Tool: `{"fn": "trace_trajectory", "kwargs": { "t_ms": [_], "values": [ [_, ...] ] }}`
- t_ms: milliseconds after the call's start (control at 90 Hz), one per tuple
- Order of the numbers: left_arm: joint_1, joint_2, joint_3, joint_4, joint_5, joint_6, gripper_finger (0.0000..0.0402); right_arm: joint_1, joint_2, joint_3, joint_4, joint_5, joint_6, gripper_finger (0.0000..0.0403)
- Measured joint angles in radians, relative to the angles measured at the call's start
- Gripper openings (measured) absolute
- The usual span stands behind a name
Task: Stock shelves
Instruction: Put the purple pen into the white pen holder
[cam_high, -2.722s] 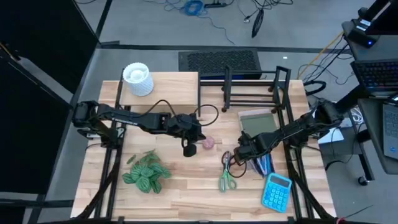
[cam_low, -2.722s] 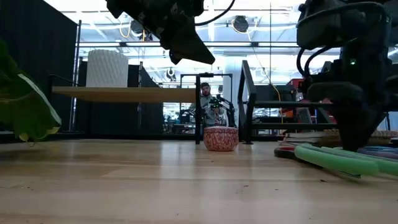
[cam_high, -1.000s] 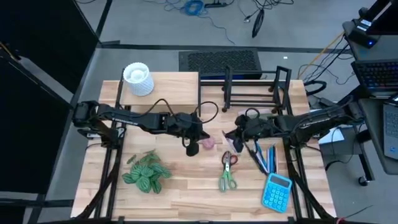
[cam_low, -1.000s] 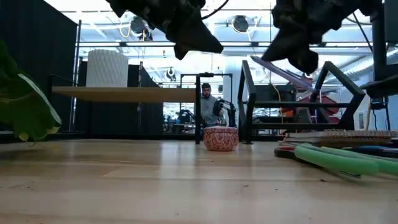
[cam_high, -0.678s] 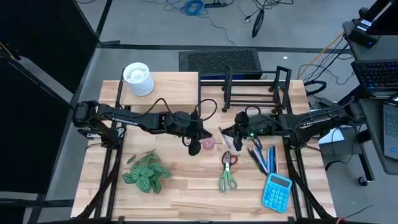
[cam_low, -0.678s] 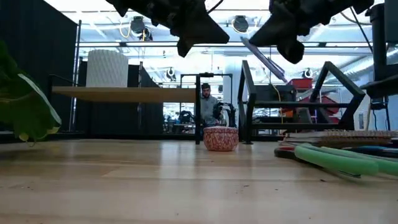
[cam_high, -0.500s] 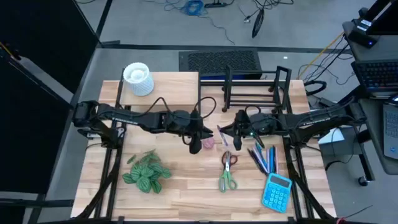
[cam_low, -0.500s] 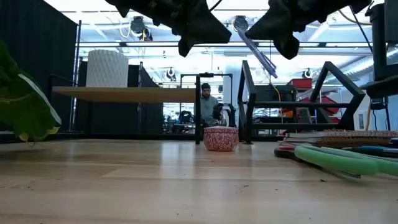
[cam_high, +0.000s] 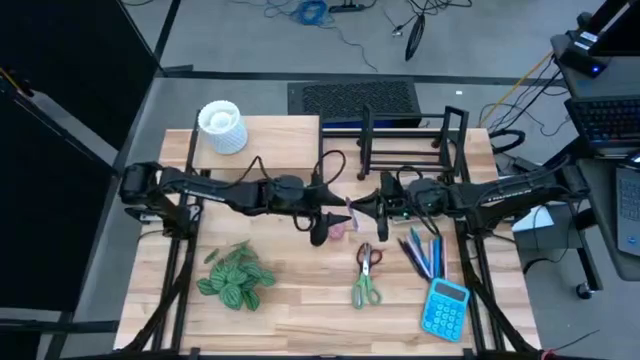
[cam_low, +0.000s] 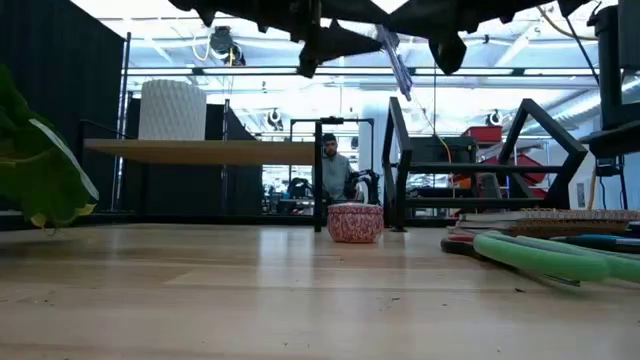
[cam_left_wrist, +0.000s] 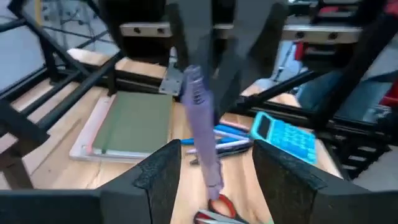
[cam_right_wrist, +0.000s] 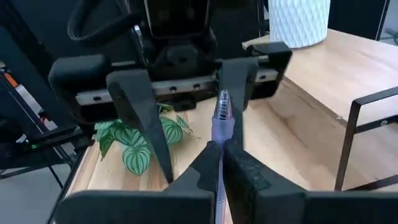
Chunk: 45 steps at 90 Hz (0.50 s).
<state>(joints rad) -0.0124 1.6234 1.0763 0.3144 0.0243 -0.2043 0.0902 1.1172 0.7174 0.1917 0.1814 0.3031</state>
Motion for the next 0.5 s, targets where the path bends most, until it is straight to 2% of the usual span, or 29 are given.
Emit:
{"fn": "trace_trajectory", "kwargs": {
  "t_ms": [278,367,500],
  "values": [
    [0.002,0.019,0.0,0.074,-0.026,0.001,0.0178,0.0,0.0,0.0,0.015,-0.002,-0.01,0.0],
    [0.006,0.019,0.0,0.068,-0.026,0.001,0.0152,0.0,0.0,0.0,0.016,-0.003,-0.018,0.0],
    [0.015,0.019,0.0,0.072,-0.029,0.001,0.0089,0.0,0.0,0.0,0.018,-0.001,-0.02,0.0]
  ]
}}
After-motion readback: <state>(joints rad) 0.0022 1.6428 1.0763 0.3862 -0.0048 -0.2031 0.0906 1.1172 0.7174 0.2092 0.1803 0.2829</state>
